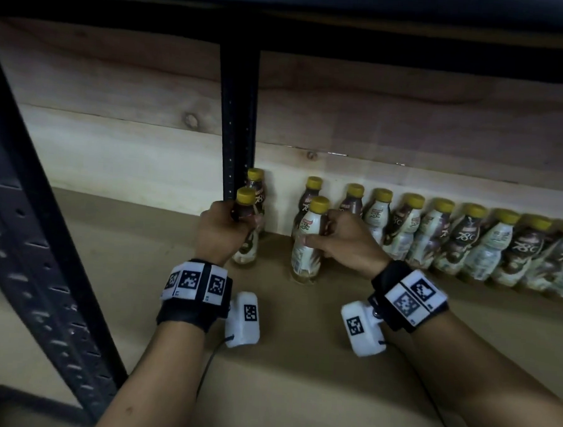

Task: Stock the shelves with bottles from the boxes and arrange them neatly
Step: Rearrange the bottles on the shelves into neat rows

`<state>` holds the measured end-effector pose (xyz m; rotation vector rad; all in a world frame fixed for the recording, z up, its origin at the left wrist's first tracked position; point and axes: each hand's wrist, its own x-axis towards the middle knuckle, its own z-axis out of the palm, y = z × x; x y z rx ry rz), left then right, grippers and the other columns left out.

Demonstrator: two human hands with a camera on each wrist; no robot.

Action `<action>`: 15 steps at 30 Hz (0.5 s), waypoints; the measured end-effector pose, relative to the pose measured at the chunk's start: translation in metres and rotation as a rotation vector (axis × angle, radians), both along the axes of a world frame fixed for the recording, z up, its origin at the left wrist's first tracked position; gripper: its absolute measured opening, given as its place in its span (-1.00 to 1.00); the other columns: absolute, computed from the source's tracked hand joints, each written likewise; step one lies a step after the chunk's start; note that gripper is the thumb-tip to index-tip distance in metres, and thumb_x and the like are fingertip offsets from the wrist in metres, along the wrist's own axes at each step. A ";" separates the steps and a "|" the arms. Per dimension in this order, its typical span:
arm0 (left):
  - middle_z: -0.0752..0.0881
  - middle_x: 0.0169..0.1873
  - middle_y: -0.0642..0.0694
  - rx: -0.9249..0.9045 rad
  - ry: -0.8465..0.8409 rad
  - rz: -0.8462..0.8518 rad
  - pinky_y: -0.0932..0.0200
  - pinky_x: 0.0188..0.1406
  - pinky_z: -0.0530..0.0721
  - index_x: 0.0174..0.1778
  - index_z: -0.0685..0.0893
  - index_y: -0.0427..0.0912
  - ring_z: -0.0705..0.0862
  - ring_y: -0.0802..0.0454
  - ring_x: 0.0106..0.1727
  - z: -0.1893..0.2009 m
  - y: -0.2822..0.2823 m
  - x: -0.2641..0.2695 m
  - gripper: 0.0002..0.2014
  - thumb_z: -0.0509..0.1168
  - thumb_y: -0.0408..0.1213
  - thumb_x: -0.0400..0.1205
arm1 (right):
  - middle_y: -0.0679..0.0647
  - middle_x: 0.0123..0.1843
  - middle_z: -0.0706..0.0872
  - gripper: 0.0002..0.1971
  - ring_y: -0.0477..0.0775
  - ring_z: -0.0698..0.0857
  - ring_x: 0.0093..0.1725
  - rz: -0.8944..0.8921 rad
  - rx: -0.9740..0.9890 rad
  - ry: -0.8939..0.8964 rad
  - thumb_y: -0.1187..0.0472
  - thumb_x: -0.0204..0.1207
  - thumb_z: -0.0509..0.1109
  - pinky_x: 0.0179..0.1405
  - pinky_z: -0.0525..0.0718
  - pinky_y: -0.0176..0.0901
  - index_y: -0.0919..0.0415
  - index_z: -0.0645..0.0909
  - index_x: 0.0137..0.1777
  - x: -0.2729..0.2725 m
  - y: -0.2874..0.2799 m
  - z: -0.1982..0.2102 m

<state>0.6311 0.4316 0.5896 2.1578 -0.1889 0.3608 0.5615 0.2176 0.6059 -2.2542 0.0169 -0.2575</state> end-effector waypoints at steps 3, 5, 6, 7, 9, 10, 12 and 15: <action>0.82 -0.06 -0.17 -0.029 0.041 0.019 -0.03 0.06 0.69 0.04 0.78 -0.10 0.74 -0.21 0.03 -0.001 0.001 0.007 -0.67 0.47 0.04 0.49 | 0.01 0.00 0.83 -0.65 0.02 0.80 -0.02 -0.043 -0.011 -0.020 0.04 0.36 0.65 0.09 0.78 0.13 0.14 0.72 0.10 0.008 0.004 -0.004; 0.81 -0.07 -0.17 -0.051 0.062 0.016 -0.06 0.07 0.70 0.04 0.77 -0.09 0.74 -0.22 0.02 -0.002 0.000 0.010 -0.68 0.46 0.04 0.50 | 0.00 -0.02 0.83 -0.67 0.00 0.80 -0.04 -0.057 -0.015 -0.043 0.07 0.37 0.64 0.08 0.78 0.11 0.14 0.72 0.08 0.012 0.005 -0.005; 0.81 -0.06 -0.17 -0.056 0.069 0.016 -0.07 0.08 0.70 0.05 0.76 -0.08 0.74 -0.22 0.02 -0.002 0.000 0.011 -0.68 0.46 0.04 0.51 | -0.01 -0.03 0.82 -0.68 -0.01 0.80 -0.06 -0.061 -0.016 -0.053 0.08 0.38 0.64 0.07 0.78 0.11 0.15 0.72 0.08 0.014 0.005 -0.006; 0.81 -0.05 -0.17 -0.055 0.074 0.016 -0.08 0.09 0.70 0.07 0.76 -0.08 0.74 -0.22 0.02 -0.003 0.000 0.011 -0.67 0.45 0.05 0.51 | -0.01 -0.05 0.82 -0.70 -0.01 0.80 -0.07 -0.066 -0.012 -0.058 0.10 0.38 0.64 0.06 0.78 0.12 0.15 0.72 0.07 0.015 0.006 -0.006; 0.81 -0.03 -0.18 -0.061 0.080 0.012 -0.10 0.11 0.70 0.10 0.75 -0.08 0.74 -0.22 0.03 -0.004 0.000 0.012 -0.64 0.45 0.06 0.50 | 0.00 -0.06 0.82 -0.70 0.01 0.80 -0.08 -0.075 -0.004 -0.055 0.10 0.38 0.64 0.03 0.79 0.12 0.15 0.72 0.06 0.017 0.007 -0.007; 0.81 -0.03 -0.18 -0.071 0.083 0.008 -0.10 0.12 0.70 0.10 0.75 -0.07 0.74 -0.22 0.04 -0.004 0.000 0.013 -0.64 0.46 0.06 0.50 | 0.00 -0.06 0.82 -0.71 0.01 0.80 -0.08 -0.078 -0.007 -0.052 0.09 0.38 0.64 0.02 0.79 0.10 0.14 0.72 0.04 0.018 0.008 -0.008; 0.82 -0.04 -0.17 -0.087 0.093 -0.005 -0.11 0.13 0.70 0.11 0.75 -0.05 0.75 -0.21 0.04 -0.005 0.000 0.015 -0.64 0.47 0.06 0.49 | -0.07 -0.09 0.80 -0.77 -0.03 0.78 -0.09 -0.076 -0.017 -0.050 0.08 0.38 0.64 -0.02 0.77 -0.04 0.04 0.69 -0.03 0.020 0.010 -0.010; 0.81 -0.05 -0.19 -0.080 0.104 -0.027 -0.12 0.13 0.70 0.11 0.74 -0.08 0.75 -0.23 0.02 -0.006 0.001 0.018 -0.64 0.46 0.06 0.51 | -0.18 -0.15 0.76 -0.78 -0.16 0.76 -0.12 -0.066 -0.032 -0.064 0.04 0.37 0.64 -0.10 0.71 -0.20 -0.05 0.66 -0.08 0.020 0.011 -0.012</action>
